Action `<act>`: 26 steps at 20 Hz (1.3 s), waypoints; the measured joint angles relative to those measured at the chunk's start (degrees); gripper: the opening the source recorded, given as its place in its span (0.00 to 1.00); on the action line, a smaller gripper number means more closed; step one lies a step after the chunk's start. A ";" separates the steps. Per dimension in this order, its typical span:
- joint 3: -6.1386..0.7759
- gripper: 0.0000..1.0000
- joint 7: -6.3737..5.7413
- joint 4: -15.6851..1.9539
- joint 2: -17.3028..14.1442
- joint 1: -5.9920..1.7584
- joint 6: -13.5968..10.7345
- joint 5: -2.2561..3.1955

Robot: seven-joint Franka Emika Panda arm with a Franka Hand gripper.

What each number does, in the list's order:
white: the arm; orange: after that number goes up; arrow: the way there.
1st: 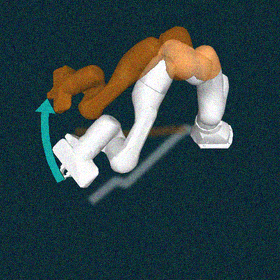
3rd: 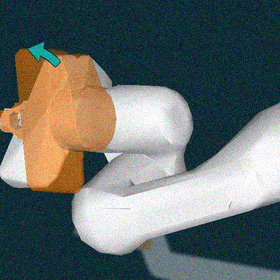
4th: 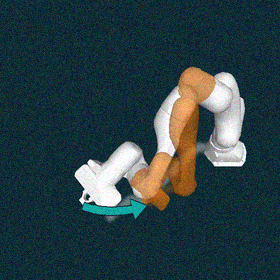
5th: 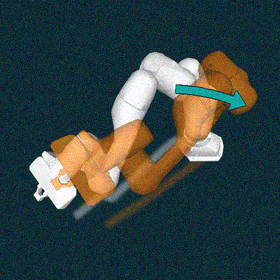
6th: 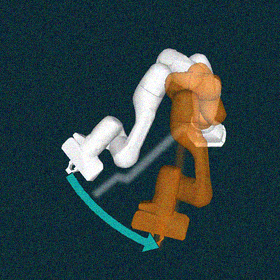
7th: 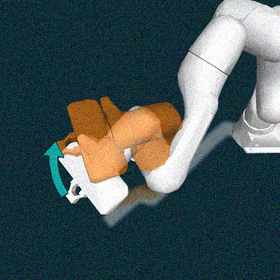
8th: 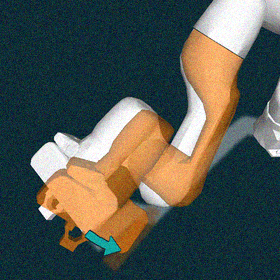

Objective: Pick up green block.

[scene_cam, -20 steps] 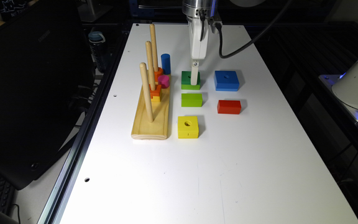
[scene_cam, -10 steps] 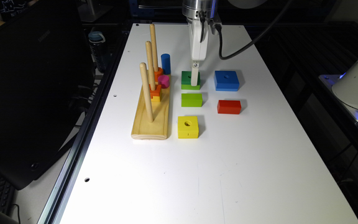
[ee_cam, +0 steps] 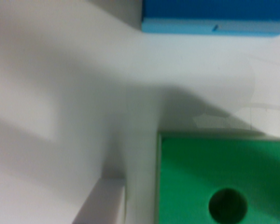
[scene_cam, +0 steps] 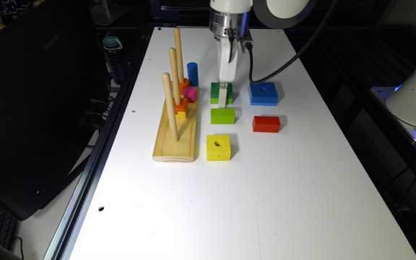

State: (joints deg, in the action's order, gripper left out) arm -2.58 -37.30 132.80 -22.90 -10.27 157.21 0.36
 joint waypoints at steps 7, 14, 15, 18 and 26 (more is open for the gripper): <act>-0.60 1.00 -0.40 -2.50 -1.56 0.04 -0.19 -0.01; -0.61 1.00 -0.44 -2.24 -1.35 0.03 -0.58 0.00; -0.61 1.00 -0.44 -2.09 -1.23 0.02 -0.68 0.00; -0.61 1.00 -0.44 -1.80 -1.03 0.01 -0.74 0.00; -0.58 1.00 -0.43 -1.79 -1.02 -0.03 -0.73 0.00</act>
State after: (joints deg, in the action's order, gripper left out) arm -3.16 -37.74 131.01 -23.93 -10.30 156.48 0.36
